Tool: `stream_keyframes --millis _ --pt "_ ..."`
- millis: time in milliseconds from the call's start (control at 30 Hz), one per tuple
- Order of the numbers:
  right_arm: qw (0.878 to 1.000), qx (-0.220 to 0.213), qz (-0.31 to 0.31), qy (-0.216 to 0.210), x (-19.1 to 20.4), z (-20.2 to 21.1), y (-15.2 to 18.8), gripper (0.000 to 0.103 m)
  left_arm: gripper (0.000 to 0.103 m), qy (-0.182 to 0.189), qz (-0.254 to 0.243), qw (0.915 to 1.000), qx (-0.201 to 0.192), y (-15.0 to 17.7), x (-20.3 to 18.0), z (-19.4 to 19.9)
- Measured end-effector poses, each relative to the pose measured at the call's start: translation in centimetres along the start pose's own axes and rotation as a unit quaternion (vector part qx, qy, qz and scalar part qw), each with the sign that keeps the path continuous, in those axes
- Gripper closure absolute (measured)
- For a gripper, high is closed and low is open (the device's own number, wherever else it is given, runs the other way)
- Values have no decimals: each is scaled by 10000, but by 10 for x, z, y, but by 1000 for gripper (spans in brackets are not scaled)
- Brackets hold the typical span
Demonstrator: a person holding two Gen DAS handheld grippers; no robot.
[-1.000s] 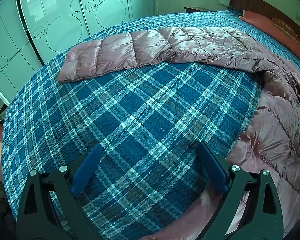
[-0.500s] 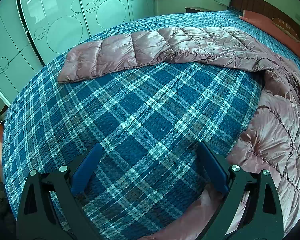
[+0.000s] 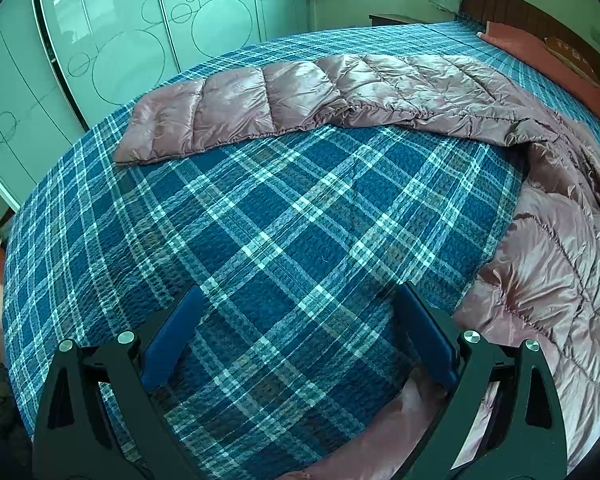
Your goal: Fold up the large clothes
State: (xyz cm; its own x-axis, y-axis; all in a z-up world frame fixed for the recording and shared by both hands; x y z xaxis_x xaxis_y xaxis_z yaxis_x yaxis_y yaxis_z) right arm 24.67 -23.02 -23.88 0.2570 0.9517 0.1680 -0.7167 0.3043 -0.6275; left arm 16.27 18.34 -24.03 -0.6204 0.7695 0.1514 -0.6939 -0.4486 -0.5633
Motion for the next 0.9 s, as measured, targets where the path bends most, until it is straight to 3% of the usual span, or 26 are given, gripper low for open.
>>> stream_keyframes --millis 100,167,300,400,533,633,667,700,800,900 --pt "9997 -93 153 150 4 1 3 40 6 317 172 9993 44 -7 6 2" --pt "9998 -180 -25 -59 6 10 0 40 6 500 449 9977 3 -17 19 0" --pt "9993 -335 -54 -161 11 21 3 40 6 580 1066 9926 56 -43 52 -22" --pt "9990 -364 -94 -253 16 24 13 40 7 640 1687 9834 188 -68 83 -51" --pt "9988 -413 -103 -246 17 23 13 40 7 1066 2586 9597 276 -98 115 -89" --pt "9988 -384 -162 -274 14 20 17 40 8 1184 2966 9474 194 -115 130 -106" --pt "9986 -387 -196 -296 13 20 17 40 12 1168 3107 9432 167 -120 135 -111" --pt "9984 -400 -239 -322 11 20 18 40 22 1097 3198 9410 138 -124 140 -114" --pt "9981 -429 -274 -359 10 19 17 40 70 1317 3102 9415 -42 -136 147 -118" --pt "9980 -455 -273 -358 10 19 17 40 87 1163 2870 9508 -96 -147 150 -124"
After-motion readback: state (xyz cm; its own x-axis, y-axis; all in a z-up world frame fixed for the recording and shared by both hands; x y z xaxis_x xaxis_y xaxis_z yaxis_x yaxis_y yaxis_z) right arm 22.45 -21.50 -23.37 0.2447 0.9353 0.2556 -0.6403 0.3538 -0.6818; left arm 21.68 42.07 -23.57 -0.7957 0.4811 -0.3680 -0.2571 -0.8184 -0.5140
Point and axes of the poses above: each gripper's, at about its wrist camera, not at the fingertips, and z roughly against the way its jaws point, x to its left, y to its underside, the point moved 8 cm from there along -z, roughly the way its jaws point, and after that the axes turned 8 degrees about -y, right-handed, at the moved point
